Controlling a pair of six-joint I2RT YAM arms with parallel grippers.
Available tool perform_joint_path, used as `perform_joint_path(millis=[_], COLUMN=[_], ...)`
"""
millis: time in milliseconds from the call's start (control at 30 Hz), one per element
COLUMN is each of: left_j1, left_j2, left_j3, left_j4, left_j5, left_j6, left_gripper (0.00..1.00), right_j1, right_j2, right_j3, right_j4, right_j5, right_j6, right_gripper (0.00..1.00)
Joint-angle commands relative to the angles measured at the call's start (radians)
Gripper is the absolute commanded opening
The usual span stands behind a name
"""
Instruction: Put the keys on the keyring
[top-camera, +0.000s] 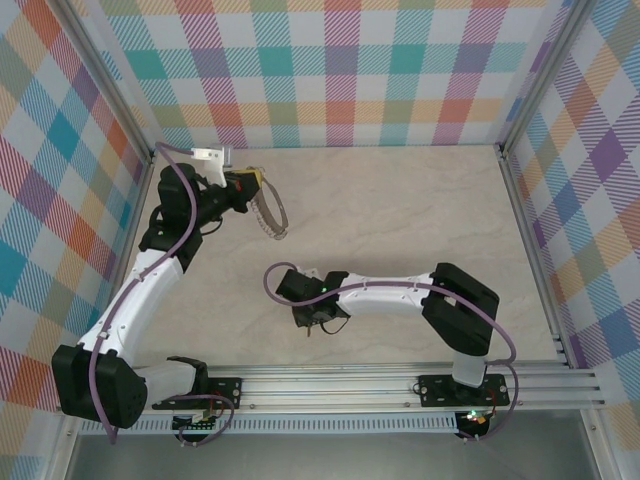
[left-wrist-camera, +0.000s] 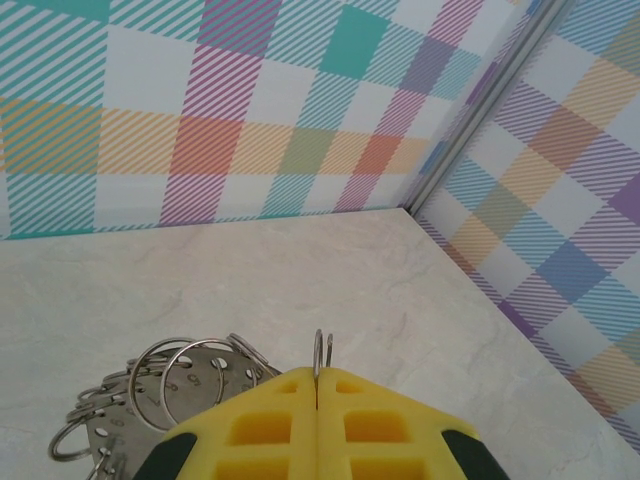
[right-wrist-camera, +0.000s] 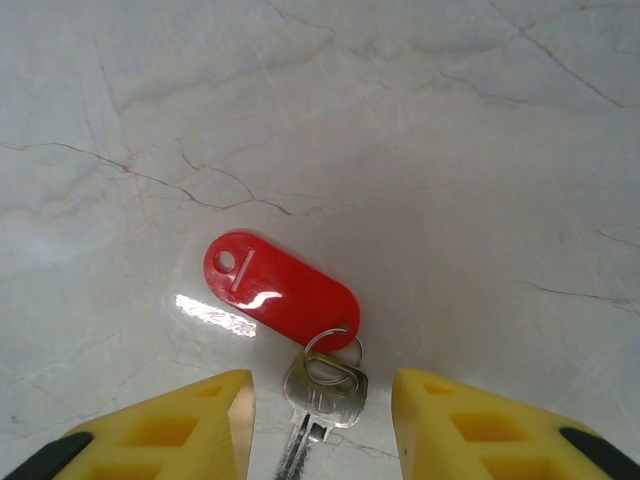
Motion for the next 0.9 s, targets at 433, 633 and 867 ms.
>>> perform_joint_path(millis=[433,633,867], left_j1=[0.033,0.033,0.032], left_j2=[-0.019,-0.018,-0.015], left_j3=[-0.011,-0.012,-0.011], left_j4=[0.074,0.079,0.081], left_j5=[0.043,0.049,0.052], left_j6=[-0.026,-0.031,-0.033], left_gripper=[0.0,0.0,0.0], right_j1=[0.005,0.005,0.006], right_j2=[0.09,0.101,0.104], right_j3=[0.088,0.088,0.083], right_j4=[-0.059,-0.064,-0.06], right_j5=[0.027,0.036,0.04], right_j6=[-0.014,-0.018,-0.021], right_gripper=[0.34,0.3,0.25])
